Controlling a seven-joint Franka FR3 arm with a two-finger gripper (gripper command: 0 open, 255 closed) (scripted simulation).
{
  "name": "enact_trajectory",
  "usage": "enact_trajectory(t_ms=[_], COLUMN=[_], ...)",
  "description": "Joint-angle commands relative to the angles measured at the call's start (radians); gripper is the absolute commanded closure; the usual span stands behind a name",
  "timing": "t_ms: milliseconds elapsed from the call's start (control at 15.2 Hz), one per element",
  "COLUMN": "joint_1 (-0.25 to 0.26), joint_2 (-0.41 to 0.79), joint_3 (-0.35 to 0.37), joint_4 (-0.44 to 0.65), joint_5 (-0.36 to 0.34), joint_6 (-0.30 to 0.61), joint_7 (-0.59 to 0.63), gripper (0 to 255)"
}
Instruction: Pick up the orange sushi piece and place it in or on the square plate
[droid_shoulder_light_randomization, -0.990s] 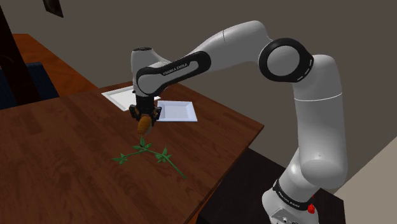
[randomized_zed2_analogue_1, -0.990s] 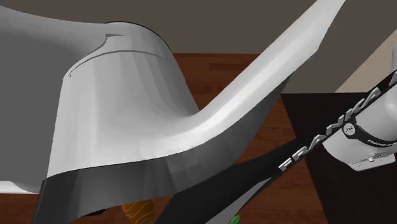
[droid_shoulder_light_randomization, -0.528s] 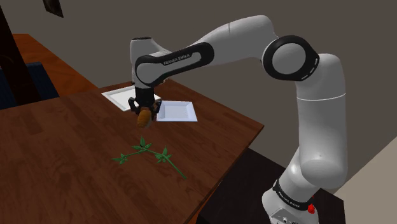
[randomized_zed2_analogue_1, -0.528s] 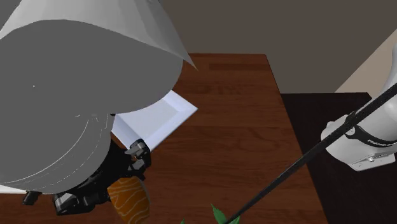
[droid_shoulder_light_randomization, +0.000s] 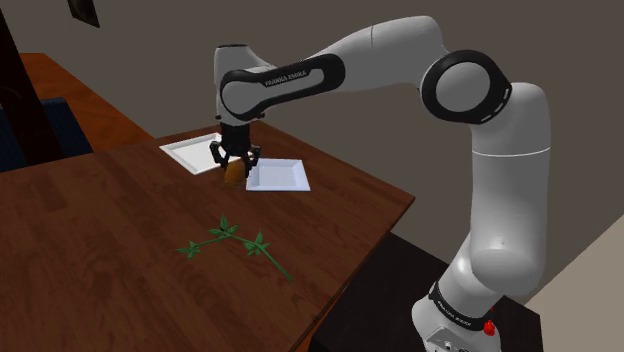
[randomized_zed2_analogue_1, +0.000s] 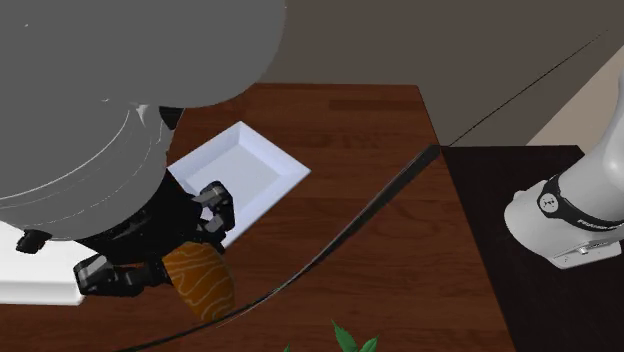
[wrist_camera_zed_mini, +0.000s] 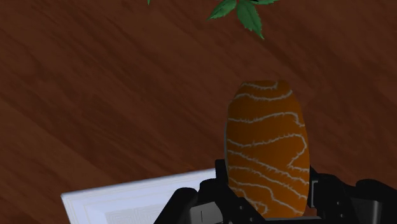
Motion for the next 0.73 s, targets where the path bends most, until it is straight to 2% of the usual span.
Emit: enact_trajectory(t_ms=[0, 660], joint_1=[-0.029, -0.180], joint_2=[-0.005, -0.007], joint_3=[-0.010, -0.064], joint_4=[-0.013, -0.015], joint_5=[0.004, 0.026], joint_6=[0.010, 0.018], joint_7=[-0.039, -0.248], gripper=[255, 255])
